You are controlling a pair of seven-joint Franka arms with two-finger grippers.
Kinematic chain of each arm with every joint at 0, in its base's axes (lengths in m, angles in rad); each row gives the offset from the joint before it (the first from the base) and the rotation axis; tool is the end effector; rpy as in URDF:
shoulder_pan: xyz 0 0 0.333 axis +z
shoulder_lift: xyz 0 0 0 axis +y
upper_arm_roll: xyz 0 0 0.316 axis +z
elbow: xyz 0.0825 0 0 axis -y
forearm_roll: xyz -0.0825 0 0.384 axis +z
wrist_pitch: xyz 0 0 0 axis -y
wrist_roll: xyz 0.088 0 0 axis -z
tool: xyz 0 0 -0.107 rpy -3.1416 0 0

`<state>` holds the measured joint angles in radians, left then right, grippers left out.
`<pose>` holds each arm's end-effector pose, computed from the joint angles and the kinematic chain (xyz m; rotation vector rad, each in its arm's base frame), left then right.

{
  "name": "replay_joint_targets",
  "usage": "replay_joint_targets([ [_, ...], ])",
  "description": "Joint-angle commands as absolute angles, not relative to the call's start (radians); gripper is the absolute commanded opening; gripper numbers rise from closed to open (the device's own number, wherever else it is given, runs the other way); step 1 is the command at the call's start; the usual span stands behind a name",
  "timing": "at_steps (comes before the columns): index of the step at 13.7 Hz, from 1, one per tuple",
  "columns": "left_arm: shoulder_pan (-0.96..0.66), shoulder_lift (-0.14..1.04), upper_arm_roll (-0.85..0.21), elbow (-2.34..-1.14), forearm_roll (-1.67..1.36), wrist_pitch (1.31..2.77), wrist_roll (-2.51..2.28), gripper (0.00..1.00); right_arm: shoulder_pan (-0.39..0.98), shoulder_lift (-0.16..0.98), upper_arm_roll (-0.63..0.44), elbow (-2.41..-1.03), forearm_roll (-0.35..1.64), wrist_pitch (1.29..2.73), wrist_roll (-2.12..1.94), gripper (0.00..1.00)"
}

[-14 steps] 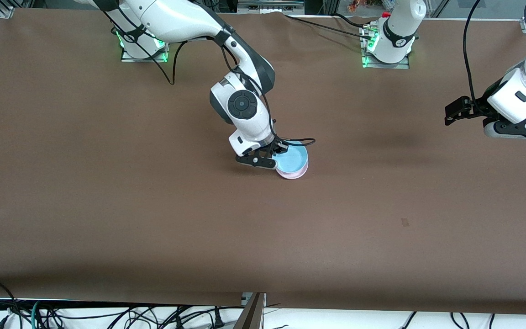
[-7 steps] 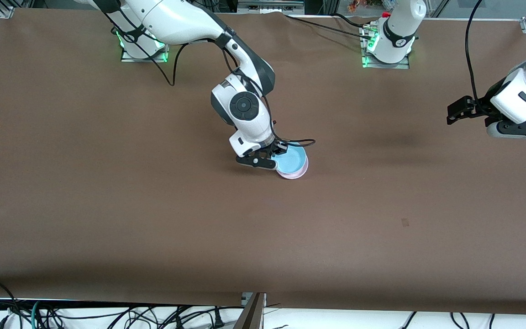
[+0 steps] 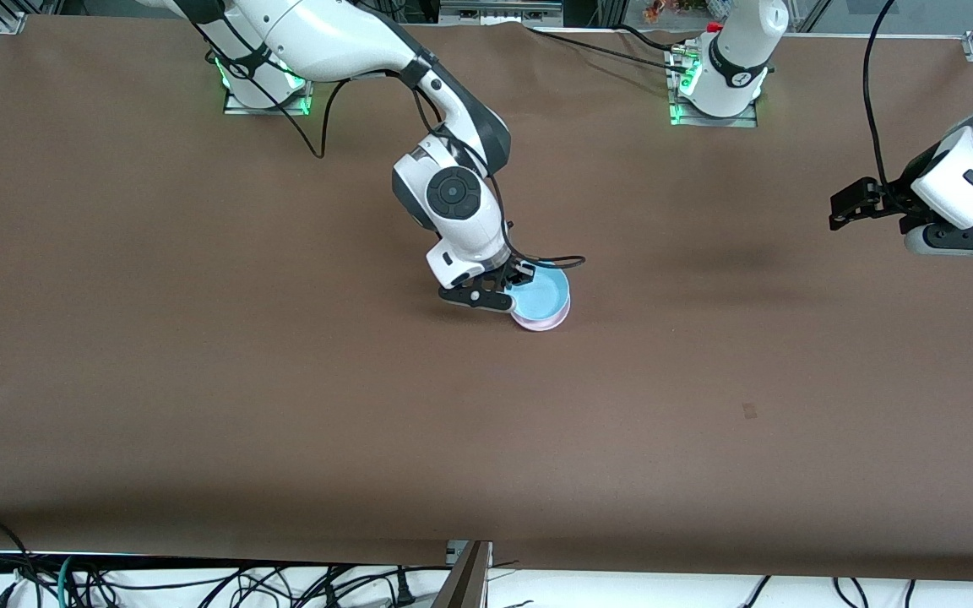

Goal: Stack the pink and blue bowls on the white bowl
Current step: 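Lower the blue bowl into the pink bowl and open the right gripper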

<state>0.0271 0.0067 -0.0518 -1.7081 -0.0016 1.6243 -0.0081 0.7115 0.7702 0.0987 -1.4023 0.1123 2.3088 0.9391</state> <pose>0.5543 -0.0138 0.5605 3.1378 -0.0258 -0.1421 0.5229 0.5300 0.2612 -2.9162 0.3389 0.0443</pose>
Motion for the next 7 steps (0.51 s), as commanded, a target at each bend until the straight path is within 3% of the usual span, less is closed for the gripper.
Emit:
replay_joint_targets([
  [1,0.038,-0.002,-0.052,-1.712,-0.006,1.611,-0.002,1.00,0.721,0.778,0.097,-1.397,0.101,2.333,0.962,0.00],
  [7,0.060,-0.002,-0.052,-1.712,-0.006,1.611,0.009,1.00,0.722,0.792,0.097,-1.397,0.101,2.367,0.963,0.00],
])
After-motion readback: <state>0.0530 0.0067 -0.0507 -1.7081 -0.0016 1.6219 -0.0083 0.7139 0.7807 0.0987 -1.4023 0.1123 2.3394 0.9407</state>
